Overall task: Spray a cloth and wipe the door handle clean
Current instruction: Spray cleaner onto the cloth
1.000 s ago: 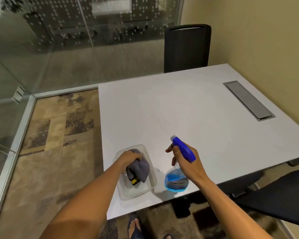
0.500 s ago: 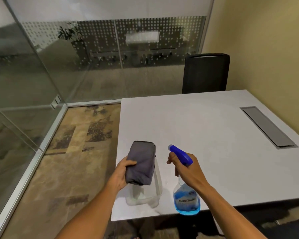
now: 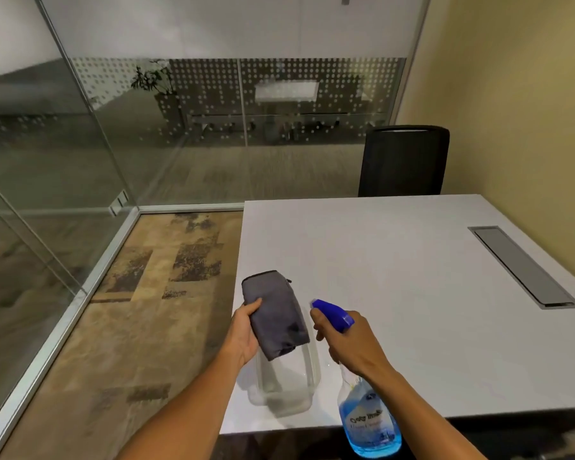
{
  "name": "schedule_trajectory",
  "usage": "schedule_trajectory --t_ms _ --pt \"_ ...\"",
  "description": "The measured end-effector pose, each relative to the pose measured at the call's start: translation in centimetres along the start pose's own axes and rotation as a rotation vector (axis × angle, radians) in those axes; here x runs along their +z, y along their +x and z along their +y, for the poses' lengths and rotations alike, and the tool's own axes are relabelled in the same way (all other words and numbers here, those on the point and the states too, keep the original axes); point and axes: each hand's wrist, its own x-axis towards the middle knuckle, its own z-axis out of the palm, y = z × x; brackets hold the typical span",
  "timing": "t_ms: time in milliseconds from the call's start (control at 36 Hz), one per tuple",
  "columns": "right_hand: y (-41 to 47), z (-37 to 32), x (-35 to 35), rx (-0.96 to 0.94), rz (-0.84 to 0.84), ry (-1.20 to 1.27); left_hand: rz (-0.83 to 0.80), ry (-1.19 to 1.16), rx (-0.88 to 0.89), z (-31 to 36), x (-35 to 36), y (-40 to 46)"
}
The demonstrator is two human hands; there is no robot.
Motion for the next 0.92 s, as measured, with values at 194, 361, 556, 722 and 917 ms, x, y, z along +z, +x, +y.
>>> schedule_trajectory --t_ms 194,361,556,722,917 --pt "0.5 -1.5 1.8 0.000 0.039 -0.075 -0.097 0.073 0.071 1.4 -0.1 1.5" --pt "0.8 -2.8 3.1 0.013 0.125 -0.080 -0.121 0.095 0.070 2.2 -0.1 2.1" --pt "1.2 -3.8 3.5 0.040 0.209 -0.117 -0.146 0.051 0.054 2.1 0.0 3.0" --pt "1.6 -4.1 3.5 0.060 0.252 -0.133 -0.154 0.077 0.053 2.2 0.3 3.4" --pt "2.1 -4.4 3.4 0.057 0.264 -0.168 -0.148 0.110 0.030 2.4 0.4 3.7"
